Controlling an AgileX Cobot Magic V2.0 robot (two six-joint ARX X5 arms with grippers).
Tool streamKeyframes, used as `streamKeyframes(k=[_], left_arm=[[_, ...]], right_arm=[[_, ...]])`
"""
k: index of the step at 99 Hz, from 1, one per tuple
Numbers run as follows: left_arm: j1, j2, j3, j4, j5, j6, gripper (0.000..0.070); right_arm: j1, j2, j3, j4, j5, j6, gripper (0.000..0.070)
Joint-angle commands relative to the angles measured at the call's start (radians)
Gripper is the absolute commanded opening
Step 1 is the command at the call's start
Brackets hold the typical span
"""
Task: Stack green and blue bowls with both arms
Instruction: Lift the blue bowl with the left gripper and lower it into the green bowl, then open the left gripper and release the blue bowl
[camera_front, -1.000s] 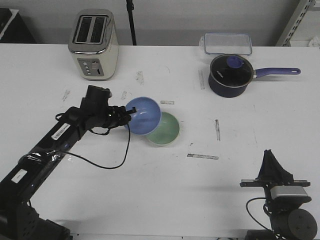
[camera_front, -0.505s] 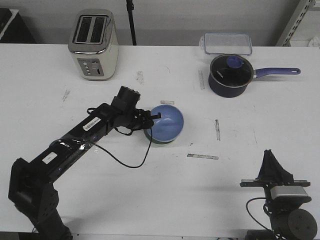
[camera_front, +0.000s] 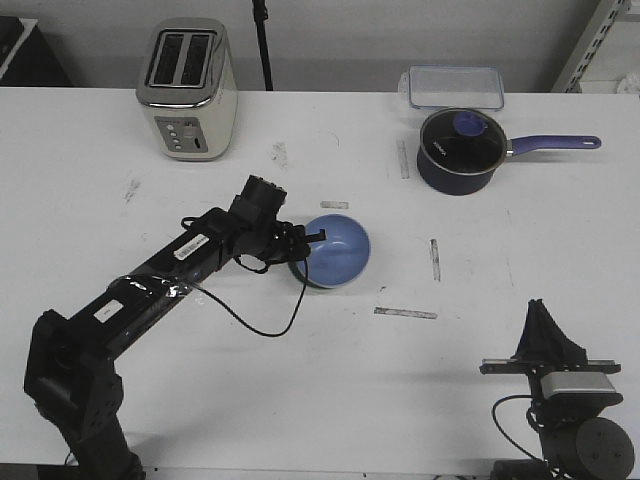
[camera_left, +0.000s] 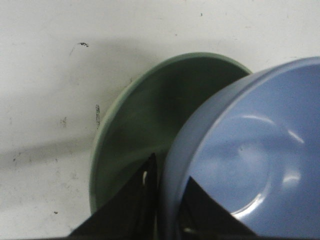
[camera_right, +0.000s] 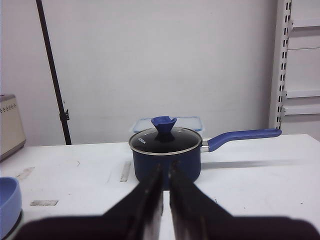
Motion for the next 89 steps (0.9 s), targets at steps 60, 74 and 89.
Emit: streamKeyframes(k=[60, 74, 89], left_arm=[[0.006, 0.022, 0.03, 0.008, -0.031, 0.05, 0.0138], [0.006, 0.021, 0.03, 0.008, -0.031, 0.05, 0.0165], [0.008, 0.01, 0.03, 0.007, -0.031, 0.05, 0.0294]], right_arm=[[0.0, -0.003, 0.002, 0.01, 0.0, 0.009, 0.0013], [0.0, -0.003, 0.002, 0.01, 0.0, 0.009, 0.0013], [0.0, -0.003, 0.002, 0.01, 0.0, 0.009, 0.0013]])
